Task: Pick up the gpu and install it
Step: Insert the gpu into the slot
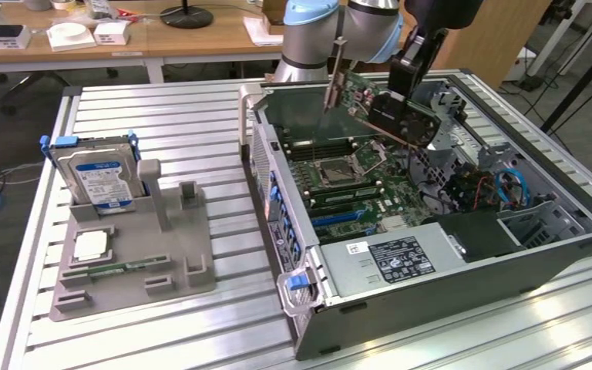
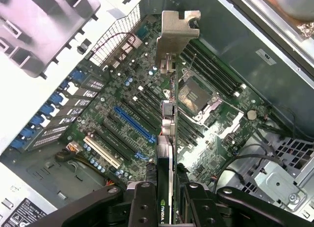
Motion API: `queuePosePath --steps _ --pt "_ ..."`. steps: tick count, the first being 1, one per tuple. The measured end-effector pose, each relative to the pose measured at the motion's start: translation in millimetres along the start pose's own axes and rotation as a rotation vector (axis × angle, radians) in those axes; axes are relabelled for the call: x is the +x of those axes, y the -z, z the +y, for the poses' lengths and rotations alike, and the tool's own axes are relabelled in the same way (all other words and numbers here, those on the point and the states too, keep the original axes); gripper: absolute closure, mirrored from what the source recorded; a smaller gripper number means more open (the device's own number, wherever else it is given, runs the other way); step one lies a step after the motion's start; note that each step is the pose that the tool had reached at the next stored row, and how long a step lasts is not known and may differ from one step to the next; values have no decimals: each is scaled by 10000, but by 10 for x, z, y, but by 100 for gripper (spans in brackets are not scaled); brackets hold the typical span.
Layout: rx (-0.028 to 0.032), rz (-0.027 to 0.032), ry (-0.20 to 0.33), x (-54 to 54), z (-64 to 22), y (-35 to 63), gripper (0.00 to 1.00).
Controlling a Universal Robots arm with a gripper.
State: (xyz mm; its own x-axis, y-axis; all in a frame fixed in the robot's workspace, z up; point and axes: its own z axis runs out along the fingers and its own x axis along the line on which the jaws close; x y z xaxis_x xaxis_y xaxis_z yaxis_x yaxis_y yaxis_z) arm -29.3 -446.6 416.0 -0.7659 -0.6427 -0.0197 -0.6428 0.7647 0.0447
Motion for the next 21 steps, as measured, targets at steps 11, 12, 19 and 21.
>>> queuePosePath --steps 11,12,19,21 --pt "-14 33 716 0 0 0 74" --pt "-15 36 778 0 0 0 74" --pt "-24 55 1200 0 0 0 74" --pt "-26 60 1320 0 0 0 74"
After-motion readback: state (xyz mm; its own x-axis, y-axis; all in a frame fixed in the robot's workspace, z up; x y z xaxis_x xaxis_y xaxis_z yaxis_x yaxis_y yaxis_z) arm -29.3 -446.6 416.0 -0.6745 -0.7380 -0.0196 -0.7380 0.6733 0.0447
